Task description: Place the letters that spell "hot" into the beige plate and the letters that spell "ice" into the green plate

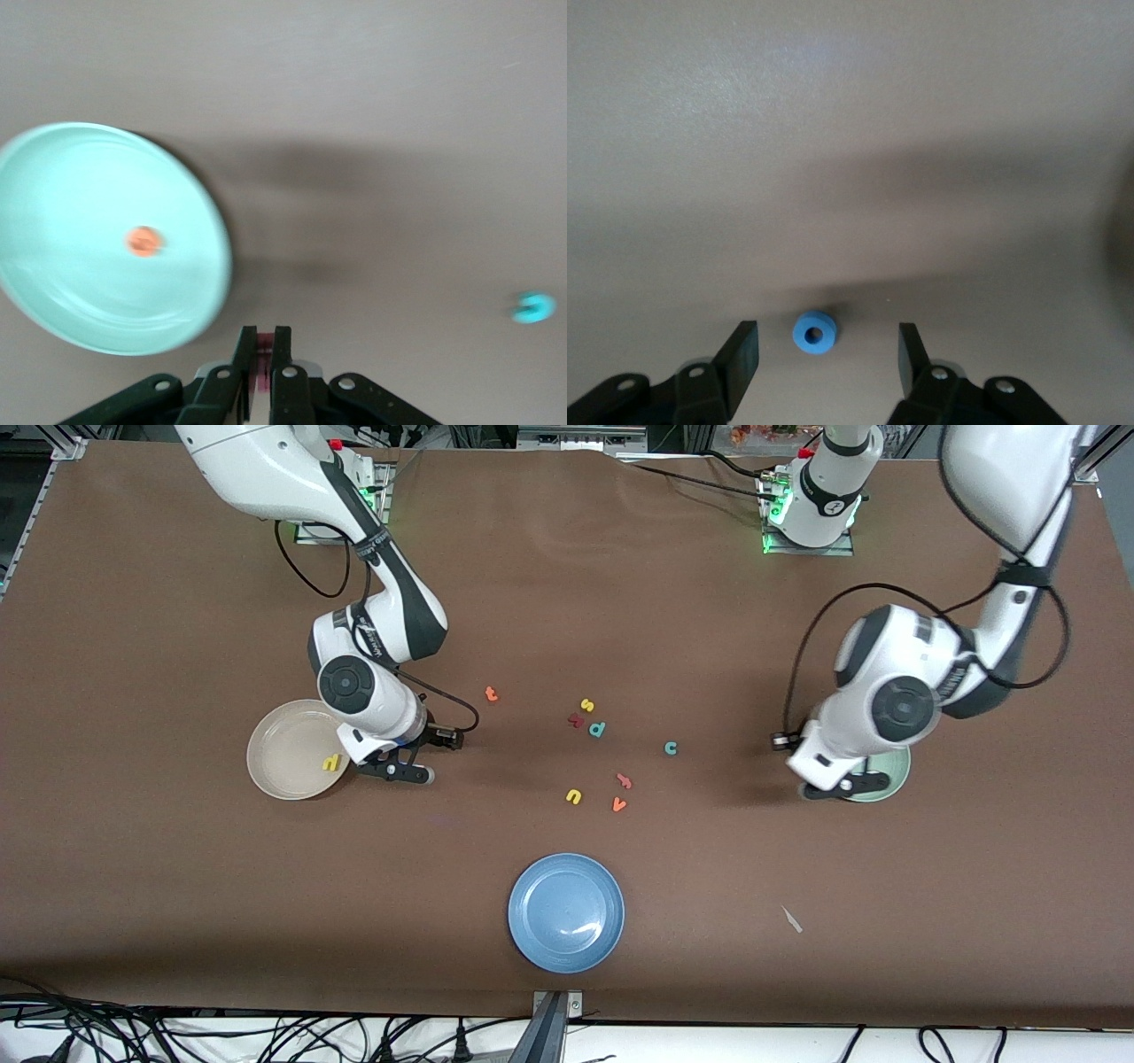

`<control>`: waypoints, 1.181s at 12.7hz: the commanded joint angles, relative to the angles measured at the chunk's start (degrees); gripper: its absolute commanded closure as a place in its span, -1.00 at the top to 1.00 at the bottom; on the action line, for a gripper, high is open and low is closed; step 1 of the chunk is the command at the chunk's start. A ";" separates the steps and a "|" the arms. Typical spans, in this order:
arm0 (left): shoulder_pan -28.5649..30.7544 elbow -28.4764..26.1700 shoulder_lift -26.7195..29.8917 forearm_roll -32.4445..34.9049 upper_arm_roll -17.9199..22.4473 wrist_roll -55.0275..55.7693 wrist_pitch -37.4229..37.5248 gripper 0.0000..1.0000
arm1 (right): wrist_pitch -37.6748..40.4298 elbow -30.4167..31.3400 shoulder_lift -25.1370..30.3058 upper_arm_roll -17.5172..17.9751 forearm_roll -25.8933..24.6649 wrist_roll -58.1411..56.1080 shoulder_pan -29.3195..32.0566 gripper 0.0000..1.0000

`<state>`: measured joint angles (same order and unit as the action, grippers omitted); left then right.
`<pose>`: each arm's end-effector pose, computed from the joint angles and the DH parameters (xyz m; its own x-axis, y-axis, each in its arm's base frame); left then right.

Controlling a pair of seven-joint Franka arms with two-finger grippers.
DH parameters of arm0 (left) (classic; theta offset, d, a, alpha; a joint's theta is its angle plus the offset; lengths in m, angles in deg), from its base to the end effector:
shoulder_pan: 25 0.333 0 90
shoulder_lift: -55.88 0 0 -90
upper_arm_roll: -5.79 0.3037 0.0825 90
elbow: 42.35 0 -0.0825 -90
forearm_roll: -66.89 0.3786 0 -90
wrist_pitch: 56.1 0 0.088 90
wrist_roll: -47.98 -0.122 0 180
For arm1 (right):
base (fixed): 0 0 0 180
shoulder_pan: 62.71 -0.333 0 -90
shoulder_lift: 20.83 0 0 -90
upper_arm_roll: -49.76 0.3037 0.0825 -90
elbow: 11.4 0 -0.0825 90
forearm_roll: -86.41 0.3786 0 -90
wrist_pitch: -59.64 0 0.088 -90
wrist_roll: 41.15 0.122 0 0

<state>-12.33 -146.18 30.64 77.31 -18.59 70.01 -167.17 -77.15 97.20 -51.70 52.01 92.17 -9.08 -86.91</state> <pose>0.5916 -0.0955 0.2750 0.9603 0.1086 -0.2568 0.0935 -0.9931 -0.0704 0.5524 0.2764 0.1916 0.9807 -0.1745 -0.0879 -0.1790 -0.9828 -0.0456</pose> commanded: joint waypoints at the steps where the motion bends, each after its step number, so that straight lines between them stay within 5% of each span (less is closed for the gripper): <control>1: 6.55 -0.67 0.46 -0.67 -0.41 -12.23 2.95 -1.00 | -3.31 2.59 0.46 -0.32 -1.02 2.20 -1.03 0.45; 4: 13.59 -0.94 -1.03 -0.58 -0.23 -23.14 3.04 -1.00 | -7.06 4.25 -0.33 -0.32 -1.02 3.60 -1.82 0.45; 9: 14.48 -1.11 -7.80 5.57 -0.06 -23.08 1.20 -1.00 | -8.84 4.79 -1.03 -0.32 -1.02 3.96 -2.52 0.43; 11: 14.92 -1.11 -9.03 5.57 -0.06 -23.08 0.76 -1.00 | -9.71 5.22 -1.21 -0.32 -1.02 3.96 -2.61 0.19; 12: 15.01 -1.11 -8.95 5.57 -0.06 -22.91 0.85 -0.57 | -10.16 5.57 -1.21 -0.32 -1.10 3.96 -2.61 -0.06; 14: 15.10 -0.94 -8.25 5.57 -0.14 -22.73 1.28 0.99 | -10.25 5.58 -1.21 -0.32 -1.10 3.87 -2.61 -0.29; 15: 15.01 -0.59 -7.37 5.40 -0.23 -22.64 1.72 1.00 | -10.25 5.58 -1.30 -0.32 -1.10 3.87 -2.61 -0.29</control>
<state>2.30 -147.27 21.57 81.45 -18.22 47.33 -166.40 -86.09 101.84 -53.31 51.96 92.15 -6.32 -89.06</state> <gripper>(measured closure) 0.648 0.634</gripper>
